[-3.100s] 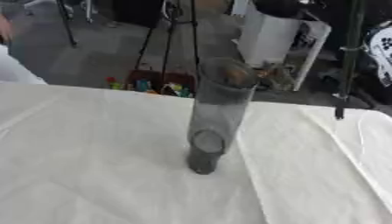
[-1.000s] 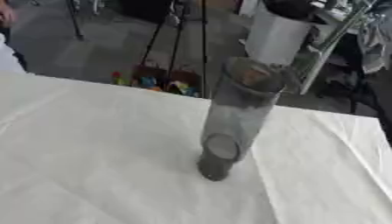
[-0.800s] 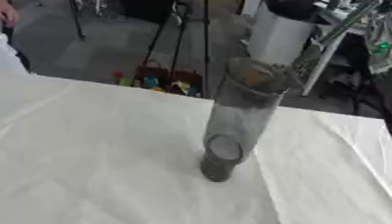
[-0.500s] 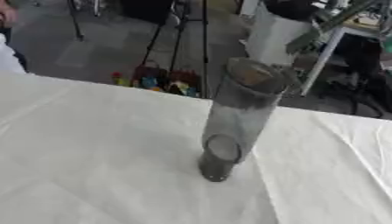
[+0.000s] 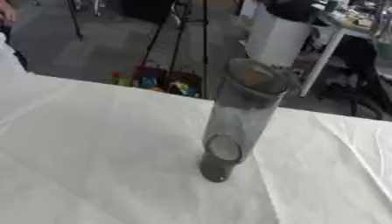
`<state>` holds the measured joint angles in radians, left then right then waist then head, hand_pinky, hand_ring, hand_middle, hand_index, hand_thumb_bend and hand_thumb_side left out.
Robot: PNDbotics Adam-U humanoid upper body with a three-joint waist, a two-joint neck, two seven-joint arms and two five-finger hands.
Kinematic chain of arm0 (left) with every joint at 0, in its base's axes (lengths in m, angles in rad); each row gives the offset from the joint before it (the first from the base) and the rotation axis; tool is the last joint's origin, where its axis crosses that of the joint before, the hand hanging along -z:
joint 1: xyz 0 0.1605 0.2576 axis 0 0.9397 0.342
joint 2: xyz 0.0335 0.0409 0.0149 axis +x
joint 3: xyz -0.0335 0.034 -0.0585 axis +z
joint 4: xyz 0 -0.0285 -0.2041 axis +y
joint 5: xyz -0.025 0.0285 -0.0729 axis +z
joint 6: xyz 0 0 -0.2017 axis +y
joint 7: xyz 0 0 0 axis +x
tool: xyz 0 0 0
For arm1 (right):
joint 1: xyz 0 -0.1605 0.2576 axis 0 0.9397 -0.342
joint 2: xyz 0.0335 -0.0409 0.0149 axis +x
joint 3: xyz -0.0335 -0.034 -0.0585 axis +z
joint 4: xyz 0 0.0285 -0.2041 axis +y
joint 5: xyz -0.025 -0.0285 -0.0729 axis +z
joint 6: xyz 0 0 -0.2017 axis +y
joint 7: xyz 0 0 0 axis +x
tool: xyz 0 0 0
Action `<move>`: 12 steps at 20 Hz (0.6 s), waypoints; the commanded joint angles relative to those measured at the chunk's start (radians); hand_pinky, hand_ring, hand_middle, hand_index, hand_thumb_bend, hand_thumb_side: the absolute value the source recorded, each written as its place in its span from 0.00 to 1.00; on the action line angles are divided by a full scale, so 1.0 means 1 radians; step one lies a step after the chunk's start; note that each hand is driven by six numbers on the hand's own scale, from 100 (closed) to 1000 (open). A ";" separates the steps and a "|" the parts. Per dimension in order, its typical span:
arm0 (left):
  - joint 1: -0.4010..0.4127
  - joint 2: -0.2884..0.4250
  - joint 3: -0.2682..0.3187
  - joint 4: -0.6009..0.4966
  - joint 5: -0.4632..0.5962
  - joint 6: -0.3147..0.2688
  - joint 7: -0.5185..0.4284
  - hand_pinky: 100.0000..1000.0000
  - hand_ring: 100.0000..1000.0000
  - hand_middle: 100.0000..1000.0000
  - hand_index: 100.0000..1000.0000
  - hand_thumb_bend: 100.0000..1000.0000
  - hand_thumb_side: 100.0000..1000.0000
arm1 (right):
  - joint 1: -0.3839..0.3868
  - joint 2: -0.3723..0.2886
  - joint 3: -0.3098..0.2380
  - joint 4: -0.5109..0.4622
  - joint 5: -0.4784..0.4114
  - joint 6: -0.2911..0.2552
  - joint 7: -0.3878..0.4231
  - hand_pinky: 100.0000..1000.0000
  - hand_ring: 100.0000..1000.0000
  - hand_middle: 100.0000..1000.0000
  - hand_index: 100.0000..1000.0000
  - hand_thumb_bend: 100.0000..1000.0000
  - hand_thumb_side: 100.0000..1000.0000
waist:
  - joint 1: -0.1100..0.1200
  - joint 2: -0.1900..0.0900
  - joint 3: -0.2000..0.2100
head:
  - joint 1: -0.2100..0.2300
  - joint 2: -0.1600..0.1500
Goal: Arrange flowers into the vase.
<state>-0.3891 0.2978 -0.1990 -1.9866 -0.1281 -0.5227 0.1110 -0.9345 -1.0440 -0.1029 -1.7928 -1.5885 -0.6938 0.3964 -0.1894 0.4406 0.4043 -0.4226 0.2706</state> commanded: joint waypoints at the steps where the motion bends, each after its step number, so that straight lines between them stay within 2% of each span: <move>1: -0.011 0.006 -0.001 -0.013 0.002 0.004 0.000 0.64 1.00 0.94 0.96 0.00 1.00 | -0.003 -0.034 0.002 0.006 0.001 0.043 0.010 0.00 0.00 0.00 0.06 0.00 0.17 | 0.005 -0.024 0.000 | 0.007 -0.010; 3: -0.009 0.007 0.000 -0.013 0.000 0.005 0.000 0.64 1.00 0.94 0.96 0.00 1.00 | 0.010 -0.044 0.006 0.015 0.011 0.059 0.031 0.00 0.00 0.00 0.06 0.00 0.13 | 0.002 -0.022 -0.002 | 0.013 -0.008; 5: -0.008 0.007 0.001 -0.013 -0.002 0.007 0.001 0.64 1.00 0.94 0.96 0.00 1.00 | 0.022 -0.055 0.004 0.022 0.031 0.050 0.057 0.00 0.00 0.00 0.06 0.00 0.17 | 0.000 -0.022 -0.006 | 0.021 -0.005; 12: -0.003 0.011 0.004 -0.013 -0.008 0.011 0.005 0.64 1.00 0.94 0.96 0.00 1.00 | 0.084 -0.099 0.012 0.043 0.182 -0.068 0.150 0.00 0.00 0.00 0.05 0.00 0.16 | -0.003 -0.026 -0.022 | 0.032 0.001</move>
<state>-0.3881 0.2978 -0.1986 -1.9866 -0.1331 -0.5130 0.1146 -0.8426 -1.0928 -0.0832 -1.7525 -1.4343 -0.6814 0.4725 -0.1999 0.4406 0.3841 -0.3927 0.2721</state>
